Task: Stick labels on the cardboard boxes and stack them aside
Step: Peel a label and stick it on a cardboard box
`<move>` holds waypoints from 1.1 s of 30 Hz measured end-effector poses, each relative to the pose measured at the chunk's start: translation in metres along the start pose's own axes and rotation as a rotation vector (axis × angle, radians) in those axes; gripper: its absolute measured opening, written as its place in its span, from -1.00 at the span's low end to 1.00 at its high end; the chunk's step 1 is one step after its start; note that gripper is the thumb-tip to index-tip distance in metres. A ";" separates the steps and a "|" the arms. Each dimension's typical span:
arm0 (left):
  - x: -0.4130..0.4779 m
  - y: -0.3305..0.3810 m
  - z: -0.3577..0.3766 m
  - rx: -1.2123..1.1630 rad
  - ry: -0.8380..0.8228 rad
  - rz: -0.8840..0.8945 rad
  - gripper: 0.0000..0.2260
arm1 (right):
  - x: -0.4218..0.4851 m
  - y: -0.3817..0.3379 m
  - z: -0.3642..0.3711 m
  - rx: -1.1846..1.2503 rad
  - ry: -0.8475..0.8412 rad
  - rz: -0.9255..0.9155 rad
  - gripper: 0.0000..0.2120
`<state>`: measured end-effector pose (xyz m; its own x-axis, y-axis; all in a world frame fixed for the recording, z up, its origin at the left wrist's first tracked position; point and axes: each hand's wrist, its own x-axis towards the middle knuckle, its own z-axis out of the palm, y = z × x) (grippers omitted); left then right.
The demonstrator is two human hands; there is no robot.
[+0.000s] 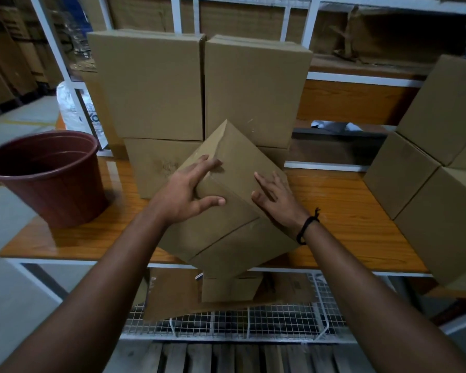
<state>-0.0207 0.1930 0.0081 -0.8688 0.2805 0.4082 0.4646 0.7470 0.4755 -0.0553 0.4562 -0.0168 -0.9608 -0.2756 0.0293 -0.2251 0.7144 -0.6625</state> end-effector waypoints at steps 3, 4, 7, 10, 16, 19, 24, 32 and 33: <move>-0.010 -0.014 -0.006 -0.034 0.034 -0.012 -0.25 | -0.006 0.022 0.001 0.065 -0.009 0.117 -0.14; -0.013 -0.016 -0.007 -0.044 0.056 -0.005 -0.26 | -0.008 0.026 0.001 0.123 -0.015 0.131 -0.15; -0.019 -0.019 -0.008 -0.079 0.080 -0.012 -0.32 | -0.011 0.023 0.003 0.250 0.001 0.072 -0.13; -0.028 -0.028 -0.003 -0.145 0.114 -0.091 -0.35 | -0.008 0.015 -0.003 0.222 0.075 0.010 -0.26; -0.058 -0.041 0.031 -0.205 0.093 -0.178 -0.37 | -0.006 0.019 -0.016 0.055 0.072 0.016 -0.31; -0.059 -0.042 0.039 -0.228 0.099 -0.205 -0.45 | -0.005 0.022 -0.014 0.039 0.079 0.024 -0.31; -0.058 -0.052 0.036 -0.241 0.002 -0.290 -0.39 | -0.009 0.017 -0.012 0.029 0.025 0.012 -0.39; -0.041 -0.036 0.024 0.282 -0.234 -0.275 -0.11 | -0.057 0.024 -0.006 0.233 0.049 -0.059 -0.29; -0.039 -0.031 0.025 0.379 -0.231 -0.198 -0.12 | -0.063 0.027 0.000 0.202 0.062 -0.076 -0.26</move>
<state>-0.0060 0.1740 -0.0425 -0.9694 0.2054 0.1345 0.2288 0.9544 0.1917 -0.0007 0.4932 -0.0370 -0.9519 -0.2792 0.1262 -0.2660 0.5484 -0.7928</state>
